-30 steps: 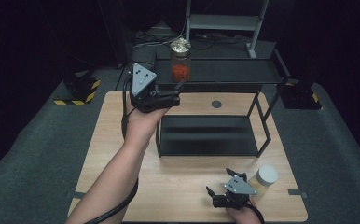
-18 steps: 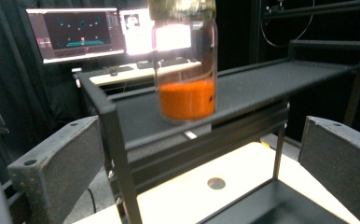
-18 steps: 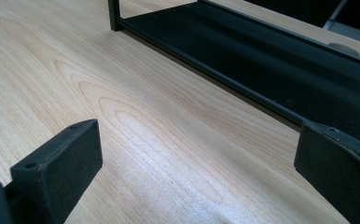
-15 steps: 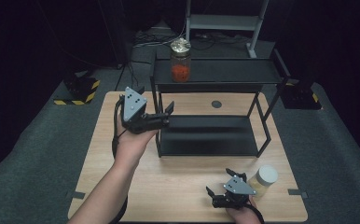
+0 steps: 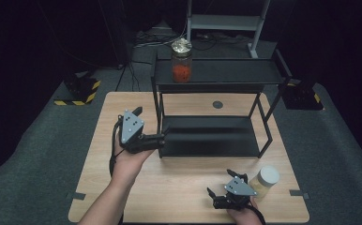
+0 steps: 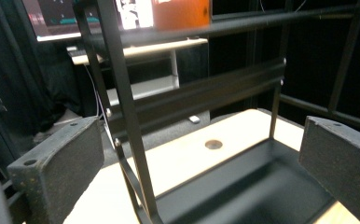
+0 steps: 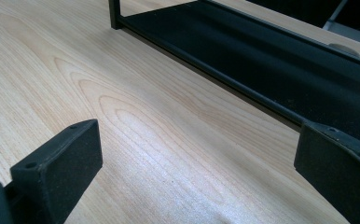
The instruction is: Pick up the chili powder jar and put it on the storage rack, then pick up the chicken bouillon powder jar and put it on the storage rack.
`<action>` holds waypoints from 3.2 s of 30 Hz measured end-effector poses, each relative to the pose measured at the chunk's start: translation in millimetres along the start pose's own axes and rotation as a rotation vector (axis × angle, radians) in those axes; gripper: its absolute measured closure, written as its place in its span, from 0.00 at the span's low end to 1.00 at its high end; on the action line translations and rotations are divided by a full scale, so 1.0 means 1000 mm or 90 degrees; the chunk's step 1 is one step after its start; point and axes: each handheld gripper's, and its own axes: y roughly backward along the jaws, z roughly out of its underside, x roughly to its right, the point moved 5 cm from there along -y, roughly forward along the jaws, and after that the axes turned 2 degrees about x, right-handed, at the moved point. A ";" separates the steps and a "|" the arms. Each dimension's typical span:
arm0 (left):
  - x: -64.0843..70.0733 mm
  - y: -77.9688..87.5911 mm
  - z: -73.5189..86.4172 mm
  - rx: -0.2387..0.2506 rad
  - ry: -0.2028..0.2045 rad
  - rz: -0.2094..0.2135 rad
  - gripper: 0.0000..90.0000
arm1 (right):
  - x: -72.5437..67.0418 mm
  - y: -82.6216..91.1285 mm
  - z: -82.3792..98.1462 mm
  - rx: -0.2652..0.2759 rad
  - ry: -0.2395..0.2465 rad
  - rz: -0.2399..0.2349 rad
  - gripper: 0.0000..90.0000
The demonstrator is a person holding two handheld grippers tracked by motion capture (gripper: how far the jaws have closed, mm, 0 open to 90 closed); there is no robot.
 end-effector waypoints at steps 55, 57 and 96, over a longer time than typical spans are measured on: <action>0.039 0.026 0.162 -0.257 -0.111 -0.015 0.00 | -0.003 0.001 0.001 0.005 0.021 -0.001 0.00; 0.039 0.025 0.162 -0.261 -0.113 -0.011 0.01 | -0.003 0.000 0.000 0.001 0.026 -0.003 0.00; 0.042 0.024 0.161 -0.267 -0.151 0.020 0.01 | -0.002 0.041 -0.025 0.105 0.009 -0.015 0.00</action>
